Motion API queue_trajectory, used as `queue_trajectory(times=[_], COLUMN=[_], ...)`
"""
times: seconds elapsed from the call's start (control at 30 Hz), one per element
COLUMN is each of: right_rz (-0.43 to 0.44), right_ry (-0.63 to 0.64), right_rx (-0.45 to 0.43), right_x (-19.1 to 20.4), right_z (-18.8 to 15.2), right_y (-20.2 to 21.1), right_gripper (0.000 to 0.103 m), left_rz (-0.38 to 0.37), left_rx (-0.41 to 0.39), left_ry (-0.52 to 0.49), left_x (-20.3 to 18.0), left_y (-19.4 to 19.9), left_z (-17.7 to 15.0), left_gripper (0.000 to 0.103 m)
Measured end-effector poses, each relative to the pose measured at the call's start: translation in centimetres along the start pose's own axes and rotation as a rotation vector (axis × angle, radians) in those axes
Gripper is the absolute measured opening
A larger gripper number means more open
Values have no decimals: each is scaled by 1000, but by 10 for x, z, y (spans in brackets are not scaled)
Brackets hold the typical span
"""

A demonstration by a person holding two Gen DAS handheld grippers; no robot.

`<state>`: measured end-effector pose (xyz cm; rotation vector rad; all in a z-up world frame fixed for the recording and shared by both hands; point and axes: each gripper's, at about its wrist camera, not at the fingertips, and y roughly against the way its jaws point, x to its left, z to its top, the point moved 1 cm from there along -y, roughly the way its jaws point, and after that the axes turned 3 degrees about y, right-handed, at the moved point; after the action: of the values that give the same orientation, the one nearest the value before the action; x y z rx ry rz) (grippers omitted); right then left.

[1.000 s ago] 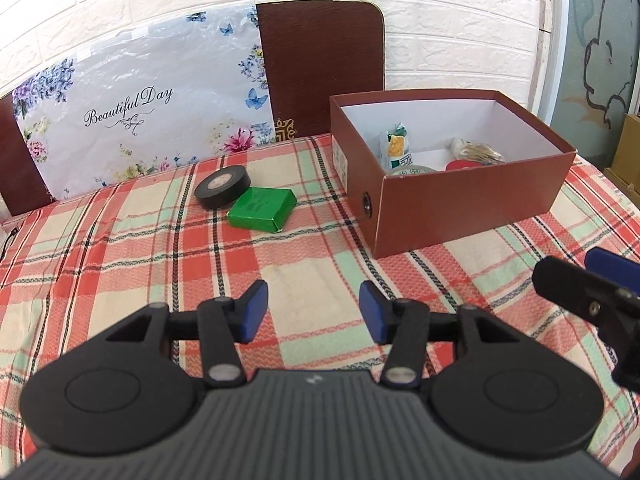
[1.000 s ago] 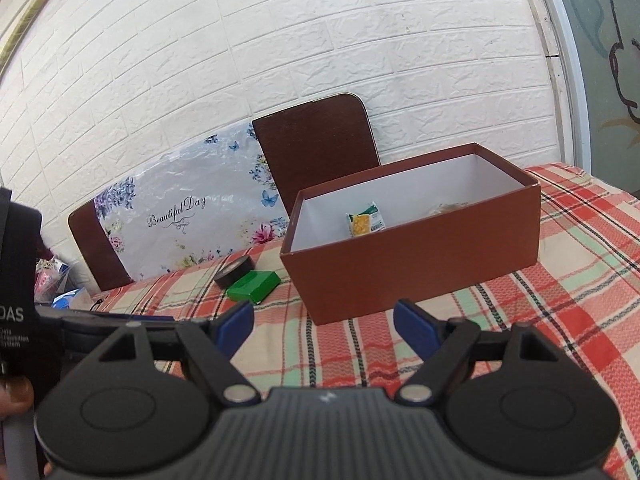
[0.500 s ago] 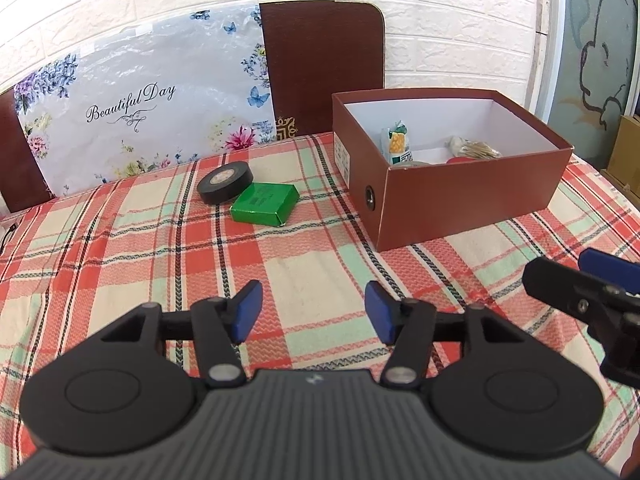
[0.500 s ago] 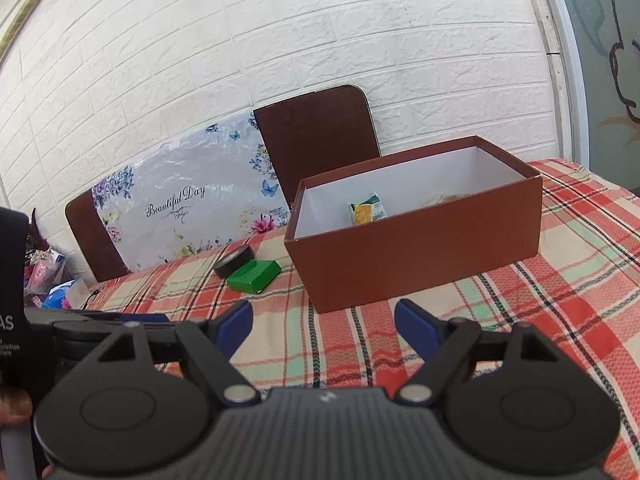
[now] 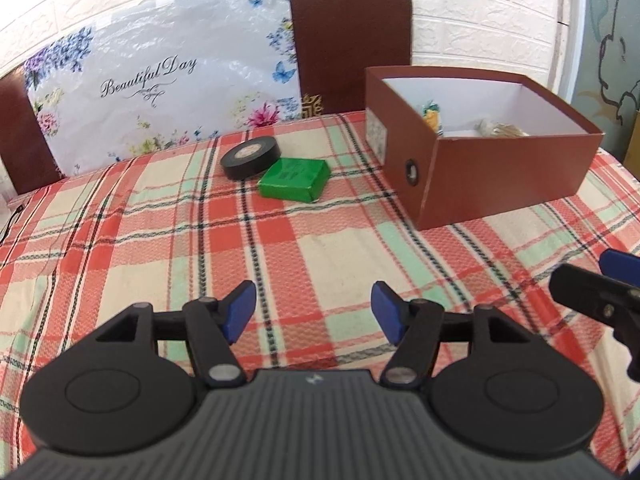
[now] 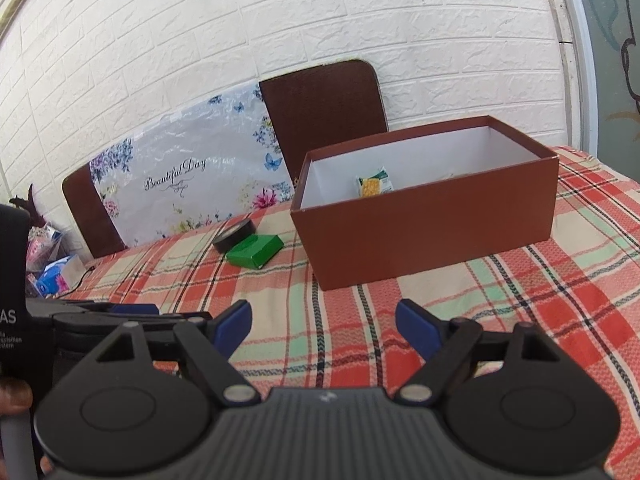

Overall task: Organize objects
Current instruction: 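Move both grippers back toward the green box on the cloth, then grasp the green box with the right gripper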

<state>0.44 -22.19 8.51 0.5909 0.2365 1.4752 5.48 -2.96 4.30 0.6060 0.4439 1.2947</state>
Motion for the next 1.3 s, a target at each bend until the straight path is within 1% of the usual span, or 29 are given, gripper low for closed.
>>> queue_trajectory(times=[0.13,0.27,0.37,0.43,0.5,0.57,0.63,0.67,0.7,0.73,0.8,0.83,0.87,0.9,0.93,1.0,1.03,1.1,1.17,1.23,1.3], right_rz=[28,67,88,96,99,97,94,93,91,86,59,50,47,46,39,4,6,46,73,117,164], right_ry=[29,117,168,203,251,302,356,391,428,482,545,552,553,547,535,520,520,466,453,462,475], right_rx=[42,72,101,125,137,143,139,131,117,94,52,41,44,63,90,146,186,187,205,216,217], right_x=[14,42,60,72,84,96,107,114,120,127,136,138,138,138,136,130,126,117,115,114,110], right_z=[-1,-4,-7,-9,-11,-13,-11,-9,-6,-1,14,23,31,40,45,53,51,49,42,27,6], right_y=[-15,-35,-52,-66,-80,-95,-113,-124,-133,-146,-174,-188,-205,-223,-241,-273,-284,-282,-268,-241,-206], right_gripper=[82,82,82,82,81,81,81,81,81,81,82,82,86,90,91,91,89,85,85,85,85], left_rz=[26,69,105,119,144,189,227,191,156,152,173,174,175,173,168,160,158,158,158,158,157], left_rx=[6,4,8,-4,-33,-56,-58,-89,-111,-120,-125,-124,-122,-124,-126,-133,-135,-138,-139,-138,-137], left_ry=[17,43,73,102,129,163,199,266,312,332,310,289,274,270,275,295,302,308,313,314,314], left_x=[19,43,68,88,110,131,149,161,168,170,164,160,158,158,159,164,165,167,168,167,167], left_y=[-10,-19,-27,-33,-40,-47,-60,-58,-54,-53,-55,-56,-58,-59,-59,-59,-59,-60,-61,-61,-61], left_z=[-2,-3,-6,-9,-15,-25,-38,-43,-43,-43,-43,-41,-41,-41,-40,-42,-43,-43,-43,-42,-42], left_gripper=[66,68,70,70,75,81,84,88,89,90,90,90,90,90,90,90,90,90,90,90,90])
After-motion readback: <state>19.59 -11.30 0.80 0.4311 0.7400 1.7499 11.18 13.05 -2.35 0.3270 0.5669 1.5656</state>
